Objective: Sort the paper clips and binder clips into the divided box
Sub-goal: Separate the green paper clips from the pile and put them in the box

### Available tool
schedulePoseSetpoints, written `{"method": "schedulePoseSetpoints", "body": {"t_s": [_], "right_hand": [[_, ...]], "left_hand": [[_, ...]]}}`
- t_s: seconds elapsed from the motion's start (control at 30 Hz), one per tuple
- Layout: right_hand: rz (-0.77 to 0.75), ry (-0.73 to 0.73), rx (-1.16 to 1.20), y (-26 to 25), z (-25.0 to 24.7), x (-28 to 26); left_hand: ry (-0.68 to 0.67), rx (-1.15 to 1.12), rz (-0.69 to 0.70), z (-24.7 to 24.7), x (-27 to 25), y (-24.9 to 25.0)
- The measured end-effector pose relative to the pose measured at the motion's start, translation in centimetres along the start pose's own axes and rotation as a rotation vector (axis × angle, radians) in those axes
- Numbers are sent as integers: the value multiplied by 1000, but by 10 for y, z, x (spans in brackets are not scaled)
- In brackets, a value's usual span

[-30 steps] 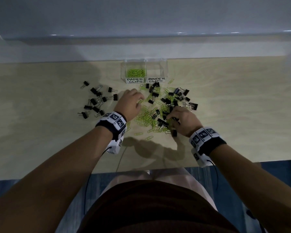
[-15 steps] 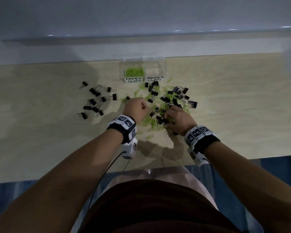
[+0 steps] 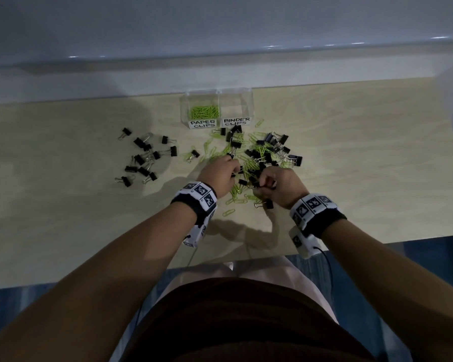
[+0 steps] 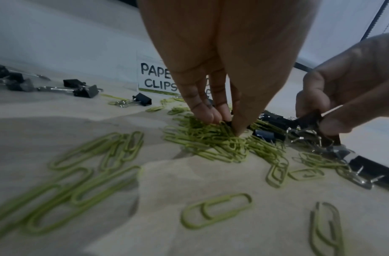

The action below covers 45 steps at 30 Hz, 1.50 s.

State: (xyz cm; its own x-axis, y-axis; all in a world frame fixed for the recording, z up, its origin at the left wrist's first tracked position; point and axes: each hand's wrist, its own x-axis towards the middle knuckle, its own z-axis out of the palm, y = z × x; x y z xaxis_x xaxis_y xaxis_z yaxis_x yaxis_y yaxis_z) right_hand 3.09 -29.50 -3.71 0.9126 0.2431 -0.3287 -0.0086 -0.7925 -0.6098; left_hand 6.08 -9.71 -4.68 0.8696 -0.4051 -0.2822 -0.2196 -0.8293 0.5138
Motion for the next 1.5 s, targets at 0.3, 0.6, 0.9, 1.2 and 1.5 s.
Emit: {"method": "schedulePoseSetpoints", "body": {"t_s": [0.3,0.6,0.9,1.2,1.5], "right_hand": [[168,364,218,27,-40,0],[-101,321,-129,6,-19,13],[-279,-46,-267,-69,28,50],[-250,-293,-582,-104,28,85],[-352,-316,-675,-69,33,39]], "left_hand": [[121,-105,-7,-30,-3,-16],[298,-146,-225,-69,-24,-83],[238,101,-290,-60,-32,-112],[124,187,-105,-37,-14,-66],[102,212,-20,-16,-58,-71]]}}
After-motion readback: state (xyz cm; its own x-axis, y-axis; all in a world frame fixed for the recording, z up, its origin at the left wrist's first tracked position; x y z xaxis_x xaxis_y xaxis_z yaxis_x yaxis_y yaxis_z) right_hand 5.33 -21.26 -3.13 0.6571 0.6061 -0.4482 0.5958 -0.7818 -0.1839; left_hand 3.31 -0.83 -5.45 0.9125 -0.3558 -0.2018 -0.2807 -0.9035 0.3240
